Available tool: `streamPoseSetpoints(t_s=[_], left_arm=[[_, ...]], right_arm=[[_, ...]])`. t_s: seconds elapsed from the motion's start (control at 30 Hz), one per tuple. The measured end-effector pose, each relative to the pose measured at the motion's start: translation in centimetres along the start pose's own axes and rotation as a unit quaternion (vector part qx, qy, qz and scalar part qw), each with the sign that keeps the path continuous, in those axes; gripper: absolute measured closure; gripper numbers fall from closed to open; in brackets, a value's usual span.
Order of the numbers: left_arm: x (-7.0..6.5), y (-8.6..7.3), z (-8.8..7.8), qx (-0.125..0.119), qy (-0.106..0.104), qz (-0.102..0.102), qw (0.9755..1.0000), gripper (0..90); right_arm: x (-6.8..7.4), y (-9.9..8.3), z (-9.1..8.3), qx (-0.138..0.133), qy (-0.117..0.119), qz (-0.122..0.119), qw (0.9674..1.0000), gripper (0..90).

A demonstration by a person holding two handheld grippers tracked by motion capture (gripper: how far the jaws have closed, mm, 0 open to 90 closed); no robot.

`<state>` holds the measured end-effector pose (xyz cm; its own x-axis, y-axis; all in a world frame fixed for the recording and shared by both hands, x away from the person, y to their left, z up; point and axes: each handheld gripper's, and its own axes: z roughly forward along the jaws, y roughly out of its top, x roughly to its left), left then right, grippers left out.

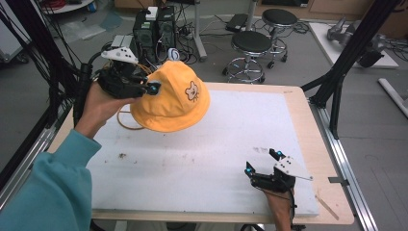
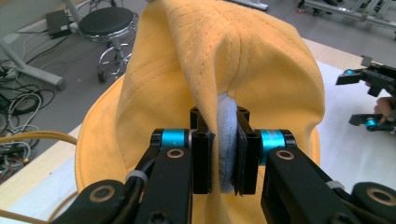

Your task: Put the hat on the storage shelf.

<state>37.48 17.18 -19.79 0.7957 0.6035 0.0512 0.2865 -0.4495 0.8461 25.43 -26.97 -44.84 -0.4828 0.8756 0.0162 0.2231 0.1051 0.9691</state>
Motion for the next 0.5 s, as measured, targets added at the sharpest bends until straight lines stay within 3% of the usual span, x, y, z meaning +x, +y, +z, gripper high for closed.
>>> streamPoseSetpoints(t_s=[0.5], left_arm=[[2.1, 1.1, -1.6, -0.015, 0.029, -0.008, 0.9995, 80.1]], right_arm=[[0.0, 0.0, 0.0, 0.0, 0.002, -0.004, 1.0, 1.4]])
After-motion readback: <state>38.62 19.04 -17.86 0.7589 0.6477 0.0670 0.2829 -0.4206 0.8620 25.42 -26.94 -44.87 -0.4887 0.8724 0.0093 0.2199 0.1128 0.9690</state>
